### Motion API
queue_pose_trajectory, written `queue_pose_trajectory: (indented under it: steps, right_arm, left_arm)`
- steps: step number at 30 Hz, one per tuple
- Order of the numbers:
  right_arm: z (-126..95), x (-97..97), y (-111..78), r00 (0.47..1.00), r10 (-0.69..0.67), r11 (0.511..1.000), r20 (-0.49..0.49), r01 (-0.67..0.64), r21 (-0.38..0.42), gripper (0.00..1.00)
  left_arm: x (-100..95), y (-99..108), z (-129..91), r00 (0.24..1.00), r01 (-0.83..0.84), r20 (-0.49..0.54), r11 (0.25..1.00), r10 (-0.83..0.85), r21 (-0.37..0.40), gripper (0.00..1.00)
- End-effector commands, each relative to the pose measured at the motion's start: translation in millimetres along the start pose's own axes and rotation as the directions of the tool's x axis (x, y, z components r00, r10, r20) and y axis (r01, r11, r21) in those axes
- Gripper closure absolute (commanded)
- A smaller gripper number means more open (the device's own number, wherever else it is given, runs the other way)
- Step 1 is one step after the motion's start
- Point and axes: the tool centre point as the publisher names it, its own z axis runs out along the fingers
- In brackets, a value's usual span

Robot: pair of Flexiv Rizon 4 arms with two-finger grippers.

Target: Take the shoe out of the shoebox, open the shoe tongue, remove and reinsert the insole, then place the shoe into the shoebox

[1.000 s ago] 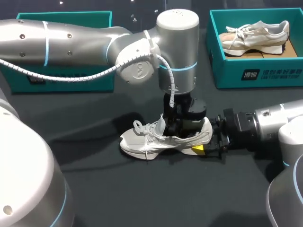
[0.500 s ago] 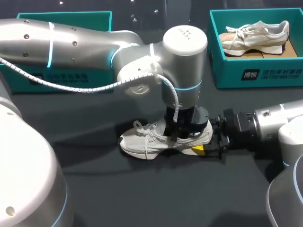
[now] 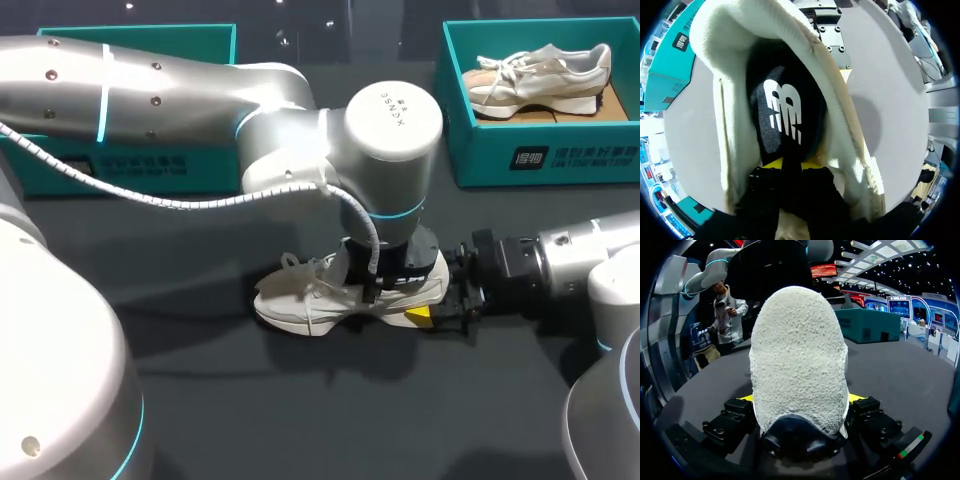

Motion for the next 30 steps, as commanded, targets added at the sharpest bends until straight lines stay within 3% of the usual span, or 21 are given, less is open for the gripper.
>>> queue_pose_trajectory:
  steps: [1,16,30]
  right_arm:
    - [0,2.7,1.5,1.0,0.0,1.0,0.001,0.0,0.004,1.0]
    - [0,2.7,1.5,1.0,0.0,1.0,0.001,0.0,0.004,1.0]
    - [0,2.7,1.5,1.0,0.0,1.0,0.001,0.0,0.004,1.0]
  left_arm:
    - [-8.7,12,13,0.999,0.014,-0.032,0.998,-0.012,0.063,1.0]
    - [-0.3,18,-43,0.973,0.111,-0.229,0.948,-0.042,0.297,1.0]
    - [-2.9,22,-64,0.945,0.187,-0.323,0.901,-0.056,0.392,1.0]
